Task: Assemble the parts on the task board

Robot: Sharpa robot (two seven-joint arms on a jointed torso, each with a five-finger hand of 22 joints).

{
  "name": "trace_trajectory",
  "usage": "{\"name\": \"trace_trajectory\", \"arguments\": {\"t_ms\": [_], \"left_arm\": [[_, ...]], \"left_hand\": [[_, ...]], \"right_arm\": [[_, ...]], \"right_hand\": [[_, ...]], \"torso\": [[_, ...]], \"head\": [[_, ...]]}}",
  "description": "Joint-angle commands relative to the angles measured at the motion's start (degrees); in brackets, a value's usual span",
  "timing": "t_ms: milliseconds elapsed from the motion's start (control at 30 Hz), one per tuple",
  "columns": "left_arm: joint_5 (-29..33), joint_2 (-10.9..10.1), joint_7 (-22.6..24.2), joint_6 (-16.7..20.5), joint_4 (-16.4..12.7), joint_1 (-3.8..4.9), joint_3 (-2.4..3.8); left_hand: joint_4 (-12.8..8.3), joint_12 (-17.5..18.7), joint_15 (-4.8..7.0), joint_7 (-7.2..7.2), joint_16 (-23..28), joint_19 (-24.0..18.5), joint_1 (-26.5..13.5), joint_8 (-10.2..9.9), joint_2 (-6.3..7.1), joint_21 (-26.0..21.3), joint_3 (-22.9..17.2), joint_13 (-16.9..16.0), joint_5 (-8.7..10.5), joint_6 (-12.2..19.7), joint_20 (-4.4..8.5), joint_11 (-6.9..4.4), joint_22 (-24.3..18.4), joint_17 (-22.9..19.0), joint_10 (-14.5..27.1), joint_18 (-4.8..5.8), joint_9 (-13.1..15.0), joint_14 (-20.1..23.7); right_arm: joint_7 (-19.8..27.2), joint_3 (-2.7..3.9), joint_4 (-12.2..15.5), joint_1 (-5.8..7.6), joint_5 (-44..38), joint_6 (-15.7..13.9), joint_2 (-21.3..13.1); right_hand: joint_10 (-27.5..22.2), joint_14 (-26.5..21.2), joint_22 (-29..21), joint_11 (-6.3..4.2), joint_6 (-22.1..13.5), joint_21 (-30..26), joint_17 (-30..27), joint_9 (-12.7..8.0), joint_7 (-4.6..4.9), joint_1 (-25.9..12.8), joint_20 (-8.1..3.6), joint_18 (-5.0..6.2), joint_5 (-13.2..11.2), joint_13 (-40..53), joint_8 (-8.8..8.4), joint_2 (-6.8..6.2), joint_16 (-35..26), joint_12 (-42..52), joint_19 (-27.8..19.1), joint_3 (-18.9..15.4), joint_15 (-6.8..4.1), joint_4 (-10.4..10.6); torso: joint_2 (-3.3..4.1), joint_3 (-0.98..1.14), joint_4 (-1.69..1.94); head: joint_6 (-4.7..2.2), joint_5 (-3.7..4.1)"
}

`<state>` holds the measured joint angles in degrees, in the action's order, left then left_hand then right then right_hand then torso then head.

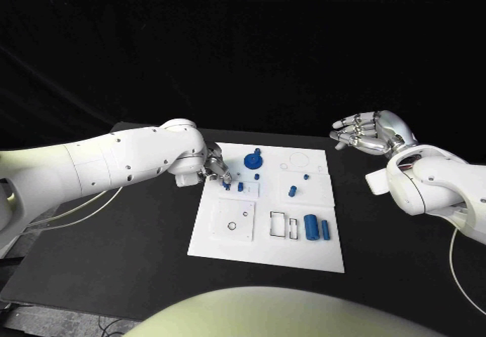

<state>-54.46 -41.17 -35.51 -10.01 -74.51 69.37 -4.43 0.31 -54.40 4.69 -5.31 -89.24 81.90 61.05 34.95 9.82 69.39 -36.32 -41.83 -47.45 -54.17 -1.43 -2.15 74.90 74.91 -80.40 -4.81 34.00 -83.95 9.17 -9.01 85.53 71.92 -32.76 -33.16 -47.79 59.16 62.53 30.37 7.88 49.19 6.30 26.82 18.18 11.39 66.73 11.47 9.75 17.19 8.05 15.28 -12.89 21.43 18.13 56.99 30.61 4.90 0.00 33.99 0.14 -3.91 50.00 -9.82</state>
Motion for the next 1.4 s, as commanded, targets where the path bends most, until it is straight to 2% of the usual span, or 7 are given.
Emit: {"name": "trace_trajectory", "arguments": {"t_ms": [33, 1400], "left_arm": [[-0.81, 0.21, -0.18, -0.09, -0.06, -0.06, -0.07], [-1.20, 0.35, -0.30, -2.15, -0.35, -0.32, -0.18]], "left_hand": [[-7.37, 0.38, 0.42, 3.48, -0.22, -0.07, -0.11, 0.38, -0.67, 0.33, -7.77, 0.09, 0.43, -3.70, 0.22, -0.09, 9.43, 13.52, -0.41, 0.54, 7.11, -5.77], [-7.66, 0.34, 0.43, 3.55, -0.35, -0.09, -0.32, 0.71, -0.67, 0.46, -8.29, -0.02, 0.52, -3.63, 0.24, -0.14, 9.44, 13.90, -0.61, 0.55, 7.17, -5.84]], "right_arm": [[0.24, 0.01, 0.05, -0.04, -0.49, 0.66, 0.03], [0.30, 0.01, -0.08, -0.23, -0.50, 0.74, 0.06]], "right_hand": [[0.45, 0.33, -0.10, 0.11, -0.28, -0.26, 0.09, -0.06, 0.15, -0.17, 0.20, 0.69, 0.33, -0.09, 0.26, 0.31, -0.17, -0.16, 0.00, 0.07, 0.16, -0.24], [0.45, 0.33, -0.10, 0.11, -0.28, -0.26, 0.09, -0.06, 0.15, -0.17, 0.20, 0.69, 0.33, -0.09, 0.26, 0.31, -0.17, -0.16, 0.00, 0.07, 0.16, -0.24]], "torso": [[-0.02, 0.03, 0.03], [-0.02, -0.01, 0.00]], "head": [[0.00, -0.02], [0.00, -0.04]]}}
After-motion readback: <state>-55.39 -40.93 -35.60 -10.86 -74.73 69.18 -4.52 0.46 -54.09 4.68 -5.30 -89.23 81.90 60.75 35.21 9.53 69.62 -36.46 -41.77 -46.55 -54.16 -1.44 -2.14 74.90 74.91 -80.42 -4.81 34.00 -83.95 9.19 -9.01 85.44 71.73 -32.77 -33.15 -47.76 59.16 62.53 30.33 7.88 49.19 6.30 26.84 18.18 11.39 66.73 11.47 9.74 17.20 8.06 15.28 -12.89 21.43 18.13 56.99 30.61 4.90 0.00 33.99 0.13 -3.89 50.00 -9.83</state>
